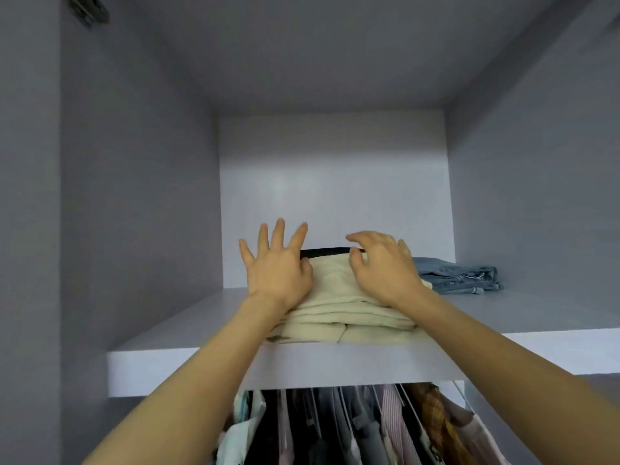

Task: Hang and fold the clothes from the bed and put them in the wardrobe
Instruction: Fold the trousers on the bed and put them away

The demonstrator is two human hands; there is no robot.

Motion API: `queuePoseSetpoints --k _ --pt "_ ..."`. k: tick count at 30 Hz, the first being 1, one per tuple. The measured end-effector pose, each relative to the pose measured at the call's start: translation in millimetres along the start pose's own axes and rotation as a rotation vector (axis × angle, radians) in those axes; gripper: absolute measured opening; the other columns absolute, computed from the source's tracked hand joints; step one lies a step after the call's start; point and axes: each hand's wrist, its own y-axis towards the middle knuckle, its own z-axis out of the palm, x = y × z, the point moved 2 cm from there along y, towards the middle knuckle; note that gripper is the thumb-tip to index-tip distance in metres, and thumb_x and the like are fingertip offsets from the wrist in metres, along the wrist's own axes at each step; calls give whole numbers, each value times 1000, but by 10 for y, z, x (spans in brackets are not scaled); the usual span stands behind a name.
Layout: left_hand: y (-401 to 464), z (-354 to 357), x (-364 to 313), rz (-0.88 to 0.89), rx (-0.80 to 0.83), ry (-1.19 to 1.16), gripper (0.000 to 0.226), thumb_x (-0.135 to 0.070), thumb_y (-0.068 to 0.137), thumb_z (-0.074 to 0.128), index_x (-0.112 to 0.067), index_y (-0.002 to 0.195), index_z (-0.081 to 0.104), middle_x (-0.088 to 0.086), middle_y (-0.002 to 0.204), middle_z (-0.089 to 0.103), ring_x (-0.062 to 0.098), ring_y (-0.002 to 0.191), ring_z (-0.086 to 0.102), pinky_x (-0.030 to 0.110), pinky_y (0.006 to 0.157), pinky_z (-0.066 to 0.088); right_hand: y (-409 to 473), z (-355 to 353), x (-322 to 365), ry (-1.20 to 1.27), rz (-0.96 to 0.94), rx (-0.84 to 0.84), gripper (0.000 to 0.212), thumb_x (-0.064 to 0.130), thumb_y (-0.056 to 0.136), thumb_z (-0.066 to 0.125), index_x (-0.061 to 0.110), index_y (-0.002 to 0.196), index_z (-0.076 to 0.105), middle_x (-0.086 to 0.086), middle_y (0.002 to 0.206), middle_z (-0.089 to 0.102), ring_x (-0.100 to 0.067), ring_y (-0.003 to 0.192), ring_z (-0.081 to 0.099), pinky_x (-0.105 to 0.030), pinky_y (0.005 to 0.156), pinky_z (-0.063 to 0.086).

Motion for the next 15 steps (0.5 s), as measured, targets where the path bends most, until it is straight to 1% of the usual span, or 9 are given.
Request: queuePoseSetpoints --k 3,5,6,7,9,11,13,14,15 --pt "-470 -309 12 -51 -180 -9 55 -30 96 40 -30 148 23 4 159 11 24 146 4 52 115 1 -316 -142 319 264 -161 -199 33 21 94 39 16 119 60 2 123 59 -17 116 48 -31 100 34" --pt "-889 -386 34 -74 -226 -7 53 -29 94 43 -25 146 32 6 156 21 25 145 13 51 115 6 -651 -121 490 427 -258 -225 37 25 89 36 14 111 64 3 113 62 -12 107 50 -27 92 37" --pt "-1175 -403 60 -115 -226 -13 53 -29 93 44 -23 144 37 7 154 26 26 143 20 52 115 11 -884 -84 562 536 -280 -193 36 25 88 37 15 109 64 5 111 63 -9 104 50 -24 91 38" --pt "-1492 -415 120 -180 -217 -24 54 -31 89 43 -22 142 40 8 152 32 27 141 26 52 114 18 -1133 -15 623 665 -268 -126 33 23 88 39 16 108 64 7 109 62 -6 103 52 -20 92 39" --pt "-2135 -388 258 -371 -174 -112 57 -35 84 42 -22 140 44 7 147 39 28 135 35 48 110 28 -1602 147 650 889 -184 5 26 21 88 42 23 106 61 10 107 62 -1 100 54 -12 91 39" --pt "-2914 -425 359 -577 -91 -118 55 -37 88 43 -23 141 41 4 147 38 26 133 37 41 107 32 -2156 387 799 1014 -147 204 20 16 92 46 26 105 59 8 108 64 2 98 56 -10 89 40" --pt "-3659 -440 427 -677 49 -28 54 -34 93 48 -25 144 35 2 151 32 24 134 33 37 107 30 -2705 617 1009 1021 -143 444 22 8 94 49 21 109 60 5 110 64 3 99 56 -14 92 42" --pt "-4000 -453 459 -725 119 1 54 -33 94 49 -26 145 33 2 152 28 24 135 32 36 107 29 -2956 726 1133 1004 -169 569 23 7 94 49 17 112 61 4 111 64 0 99 56 -19 93 43" --pt "-4469 -508 468 -826 168 22 54 -33 94 48 -26 145 33 2 152 27 25 135 31 36 107 29 -3302 813 1318 970 -207 725 24 7 94 49 13 114 61 3 111 63 -6 99 57 -24 94 43"
